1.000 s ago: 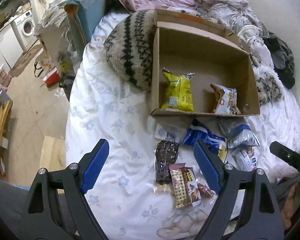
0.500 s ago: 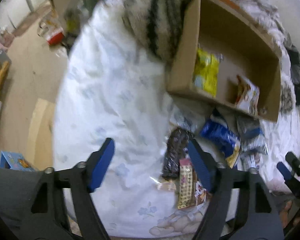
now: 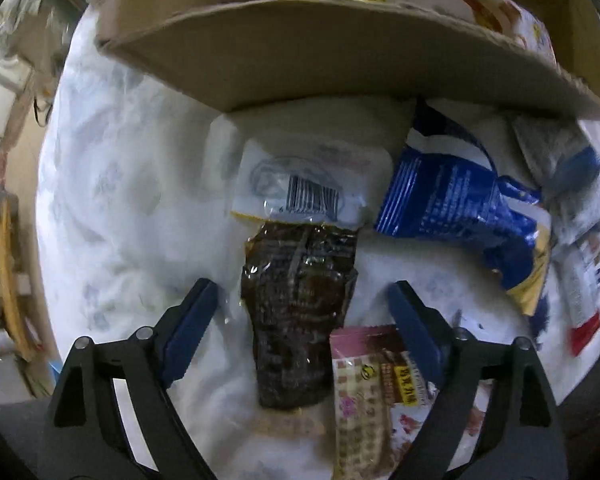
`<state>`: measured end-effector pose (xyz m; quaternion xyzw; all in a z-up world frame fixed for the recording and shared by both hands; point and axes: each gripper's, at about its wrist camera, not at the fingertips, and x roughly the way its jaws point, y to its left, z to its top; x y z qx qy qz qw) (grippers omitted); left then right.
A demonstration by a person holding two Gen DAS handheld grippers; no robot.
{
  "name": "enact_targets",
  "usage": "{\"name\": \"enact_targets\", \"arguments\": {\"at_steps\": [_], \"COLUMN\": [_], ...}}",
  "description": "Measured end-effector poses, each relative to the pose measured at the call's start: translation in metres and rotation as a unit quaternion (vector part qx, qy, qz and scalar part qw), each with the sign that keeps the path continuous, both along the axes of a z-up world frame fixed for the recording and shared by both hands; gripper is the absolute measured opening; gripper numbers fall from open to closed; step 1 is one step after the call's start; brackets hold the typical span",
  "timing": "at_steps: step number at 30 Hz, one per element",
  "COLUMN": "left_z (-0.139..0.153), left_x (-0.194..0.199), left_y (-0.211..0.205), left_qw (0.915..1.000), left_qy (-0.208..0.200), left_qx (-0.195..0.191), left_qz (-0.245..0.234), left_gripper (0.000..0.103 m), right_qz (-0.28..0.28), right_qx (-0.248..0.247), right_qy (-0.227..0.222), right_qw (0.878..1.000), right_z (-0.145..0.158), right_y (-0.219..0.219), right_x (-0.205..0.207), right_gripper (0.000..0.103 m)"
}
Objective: Organize snacks
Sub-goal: 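Grasp the brown jerky pack with the left tool while the right grasps the white-and-red bar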
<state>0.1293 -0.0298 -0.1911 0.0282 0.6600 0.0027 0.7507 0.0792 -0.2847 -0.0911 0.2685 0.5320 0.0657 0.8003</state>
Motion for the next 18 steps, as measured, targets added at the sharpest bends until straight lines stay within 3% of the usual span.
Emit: {"name": "enact_targets", "arguments": {"at_steps": [2, 4, 6, 12, 15, 18], "left_z": [0.002, 0.006, 0.011, 0.043, 0.067, 0.091], "left_x": [0.000, 0.000, 0.000, -0.009, -0.021, -0.035], "left_y": [0.004, 0.007, 0.013, 0.040, 0.056, 0.073], "left_qw": [0.9998, 0.9998, 0.9994, 0.9973, 0.9953, 0.9913], "left_qy": [-0.002, -0.006, -0.009, -0.049, -0.059, -0.057], "left_qx": [-0.013, -0.016, -0.028, -0.021, -0.040, -0.089], "left_qz": [0.012, 0.012, 0.017, 0.051, 0.065, 0.078], "left_gripper": [0.079, 0.061, 0.053, 0.052, 0.051, 0.051], "right_qz": [-0.004, -0.005, -0.007, -0.018, -0.027, -0.033], "right_qx": [0.001, 0.003, 0.008, 0.016, 0.007, -0.013], "right_qy": [0.000, -0.001, 0.000, 0.006, 0.019, 0.047], "right_qw": [1.000, 1.000, 1.000, 1.000, 0.999, 0.998], "right_z": [0.000, 0.000, -0.001, -0.003, -0.007, -0.016], "right_y": [-0.002, -0.003, -0.004, -0.010, -0.018, -0.025], "right_x": [0.000, 0.001, 0.002, 0.006, 0.007, 0.010], "right_gripper": [0.086, 0.086, 0.086, 0.086, 0.086, 0.086]}}
